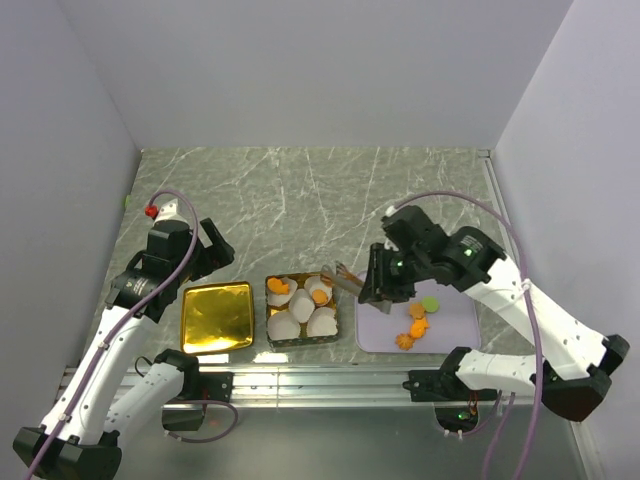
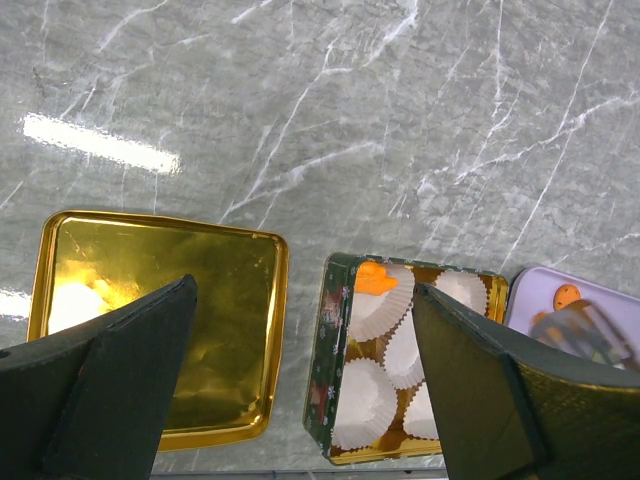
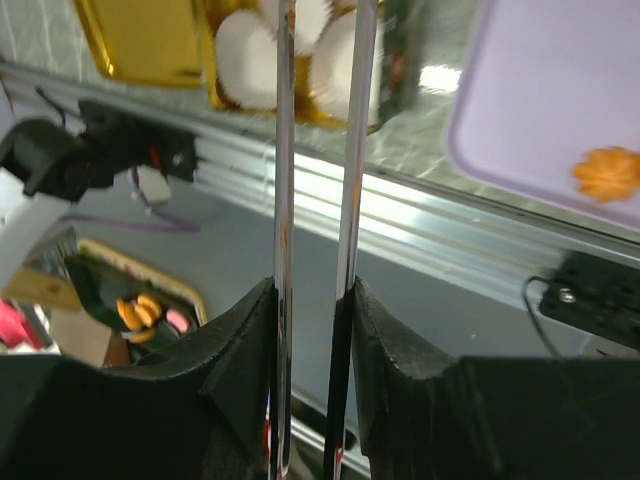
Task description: Pack the cookies
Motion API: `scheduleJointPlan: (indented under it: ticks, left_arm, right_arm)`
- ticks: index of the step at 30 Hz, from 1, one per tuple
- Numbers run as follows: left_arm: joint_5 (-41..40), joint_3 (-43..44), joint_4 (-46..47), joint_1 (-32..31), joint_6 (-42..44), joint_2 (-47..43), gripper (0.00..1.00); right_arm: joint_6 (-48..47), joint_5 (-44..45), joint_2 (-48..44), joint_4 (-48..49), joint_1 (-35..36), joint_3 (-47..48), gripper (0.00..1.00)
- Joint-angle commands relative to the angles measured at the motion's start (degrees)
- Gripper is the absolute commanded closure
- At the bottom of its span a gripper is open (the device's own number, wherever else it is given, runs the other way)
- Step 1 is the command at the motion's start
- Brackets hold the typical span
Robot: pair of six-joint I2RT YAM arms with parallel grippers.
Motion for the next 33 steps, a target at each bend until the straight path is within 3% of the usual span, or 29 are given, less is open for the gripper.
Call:
scheduleJointPlan:
  ticks: [1,11,21,33]
  left_arm:
    - [-0.1,0.21,1.3,0.36,-0.19,-0.61,0.05]
    - [-0.36,0.21,1.3,0.28,-0.37,-0.69,0.04]
    - [-0.8,0.21,1.13,0.19,-0.55,-1.05,0.04]
    - [-1.59,0.21,0.86,0.19,-0.9,-1.66,0.03]
  right_arm:
    - [2.56,-0.81,1.73,4.98,4.78,2.74,0.7]
    - [3.26,-0.46,7.44,9.11,10.68,3.89,0.71]
    - [1.95,0.33,11.4,8.15,11.83,3.27,0.7]
    - [1.42,-0.55,12.19,9.73,12.35,1.07,0.62]
